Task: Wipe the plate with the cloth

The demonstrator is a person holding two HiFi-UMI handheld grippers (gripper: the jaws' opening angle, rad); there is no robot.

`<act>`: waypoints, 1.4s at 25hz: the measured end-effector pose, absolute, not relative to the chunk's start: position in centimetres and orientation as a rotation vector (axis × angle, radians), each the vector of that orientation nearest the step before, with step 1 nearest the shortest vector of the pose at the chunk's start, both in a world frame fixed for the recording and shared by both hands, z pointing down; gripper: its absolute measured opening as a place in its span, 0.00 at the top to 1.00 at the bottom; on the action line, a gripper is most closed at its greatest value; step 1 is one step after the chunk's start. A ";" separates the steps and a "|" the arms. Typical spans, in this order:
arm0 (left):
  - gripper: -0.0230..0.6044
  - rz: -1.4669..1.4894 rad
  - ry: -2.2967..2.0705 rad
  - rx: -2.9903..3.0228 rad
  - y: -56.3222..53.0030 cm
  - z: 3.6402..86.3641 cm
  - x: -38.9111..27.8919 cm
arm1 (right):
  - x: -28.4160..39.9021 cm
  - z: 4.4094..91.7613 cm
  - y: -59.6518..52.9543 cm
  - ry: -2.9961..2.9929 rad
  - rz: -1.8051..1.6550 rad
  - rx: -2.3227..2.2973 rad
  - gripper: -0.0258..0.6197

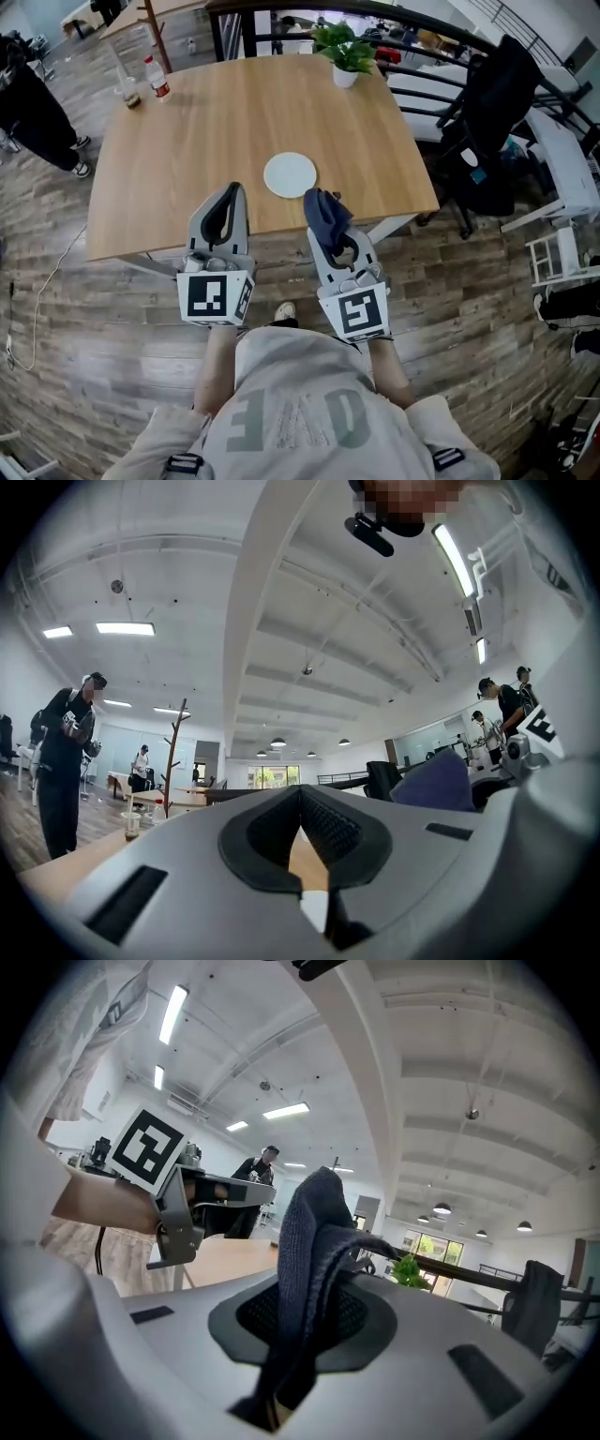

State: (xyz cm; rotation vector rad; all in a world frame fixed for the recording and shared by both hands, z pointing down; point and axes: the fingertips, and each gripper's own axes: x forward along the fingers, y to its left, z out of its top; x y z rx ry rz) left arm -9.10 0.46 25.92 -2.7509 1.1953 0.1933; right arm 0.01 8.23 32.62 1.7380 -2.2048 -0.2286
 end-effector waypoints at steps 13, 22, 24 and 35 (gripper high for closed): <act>0.95 0.086 1.274 -2.829 -9.3 29.6 -3.4 | 6.8 35.0 -2.1 -2.239 -0.092 1.690 0.87; 0.95 -0.022 1.247 -2.644 -16.9 25.8 4.3 | 10.5 32.4 -11.8 -2.400 -0.220 1.553 0.87; 0.95 -0.115 1.229 -2.644 -18.1 26.6 5.9 | 12.1 32.4 -13.1 -2.429 -0.190 1.556 0.87; 0.95 -0.172 1.339 -2.708 -22.1 29.3 6.3 | 15.8 33.9 -18.3 -2.472 -0.081 1.557 0.87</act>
